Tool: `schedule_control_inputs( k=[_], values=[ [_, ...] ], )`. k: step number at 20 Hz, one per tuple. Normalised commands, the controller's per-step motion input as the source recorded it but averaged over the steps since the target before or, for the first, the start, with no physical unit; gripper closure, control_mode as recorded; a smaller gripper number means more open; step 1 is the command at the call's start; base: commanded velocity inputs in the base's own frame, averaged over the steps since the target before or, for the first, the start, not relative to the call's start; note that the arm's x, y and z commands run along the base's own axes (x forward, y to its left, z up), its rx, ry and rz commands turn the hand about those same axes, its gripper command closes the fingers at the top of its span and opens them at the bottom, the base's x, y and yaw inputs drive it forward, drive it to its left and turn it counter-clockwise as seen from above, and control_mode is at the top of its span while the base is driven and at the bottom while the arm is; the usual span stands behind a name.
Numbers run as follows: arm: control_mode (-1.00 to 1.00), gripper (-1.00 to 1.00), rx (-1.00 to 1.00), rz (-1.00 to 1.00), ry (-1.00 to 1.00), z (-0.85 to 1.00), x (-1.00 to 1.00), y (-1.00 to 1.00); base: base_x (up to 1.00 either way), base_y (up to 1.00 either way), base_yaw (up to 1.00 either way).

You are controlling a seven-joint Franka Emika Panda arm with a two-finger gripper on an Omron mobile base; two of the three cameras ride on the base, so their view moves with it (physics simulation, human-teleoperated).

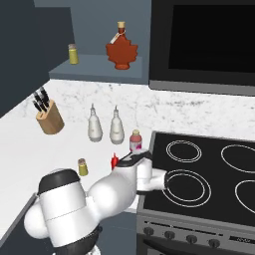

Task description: Put the shaker and condiment bottle from the counter next to their counterparts in the cabinet.

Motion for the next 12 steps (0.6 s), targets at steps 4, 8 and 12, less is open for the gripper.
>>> schedule_control_inputs(
  k=[4,8,12],
  values=[
    [-1.00,1.00,0.08,-0.11,-0.08,0.47,0.07,0.00,0.00,0.00,0.00],
    [-1.00,1.00,0.01,-0.20,-0.22,0.22,0.00,0.07,0.00,0.00,0.00],
    [-1.00,1.00,0.00,-0.31,-0.35,0.76,-0.02,0.32,0.00,0.00,0.00]
  ],
)
